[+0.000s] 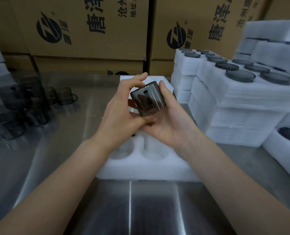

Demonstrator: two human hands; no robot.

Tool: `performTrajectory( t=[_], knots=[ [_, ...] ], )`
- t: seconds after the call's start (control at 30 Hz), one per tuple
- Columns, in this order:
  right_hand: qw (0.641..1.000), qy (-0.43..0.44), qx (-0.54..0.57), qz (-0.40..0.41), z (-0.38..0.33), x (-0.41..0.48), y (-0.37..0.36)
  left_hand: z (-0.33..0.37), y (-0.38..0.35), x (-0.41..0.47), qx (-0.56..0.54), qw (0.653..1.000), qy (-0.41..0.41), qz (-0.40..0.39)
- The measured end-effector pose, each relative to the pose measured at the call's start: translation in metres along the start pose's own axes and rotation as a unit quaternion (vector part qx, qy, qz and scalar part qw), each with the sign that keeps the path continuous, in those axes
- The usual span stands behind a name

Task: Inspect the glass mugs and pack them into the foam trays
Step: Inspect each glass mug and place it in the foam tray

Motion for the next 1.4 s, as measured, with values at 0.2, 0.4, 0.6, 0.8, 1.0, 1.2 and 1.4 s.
performTrajectory(
  t=[0.2,0.4,0.6,0.8,1.0,1.2,1.4],
  knots=[
    [0.990,0.100,-0.078,0.058,-0.018,-0.003,0.013,0.007,-0.004,-0.001,0.078,0.997,-0.024,-0.005],
    [0.978,0.137,-0.127,0.090,-0.026,-0.006,0.016,0.010,0.000,-0.003,0.086,0.996,-0.028,0.011],
    [0.959,0.179,-0.164,0.145,-0.036,-0.007,0.028,0.013,-0.003,-0.004,0.119,0.991,-0.067,0.000],
    [0.950,0.214,-0.164,0.160,-0.040,-0.007,0.034,0.009,-0.004,0.000,0.163,0.983,-0.082,0.017],
    [0.977,0.160,-0.063,0.127,-0.033,0.000,0.029,-0.004,0.003,0.002,0.028,0.999,-0.027,0.014],
    [0.992,0.104,-0.062,0.046,-0.021,0.001,0.009,-0.014,-0.002,0.003,0.004,1.000,0.019,-0.022],
    [0.979,0.150,-0.104,0.093,-0.028,-0.005,0.017,-0.013,-0.004,0.003,-0.005,0.999,0.039,-0.034]
  ],
)
Point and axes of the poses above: each hand's wrist, its own x-axis towards the middle knuckle, its own y-axis out of the back of the hand, z = x × y, the point moved 9 cm from there along x, towards the middle knuckle, and after that the axes turned 9 degrees about y, right-handed, at the moved point
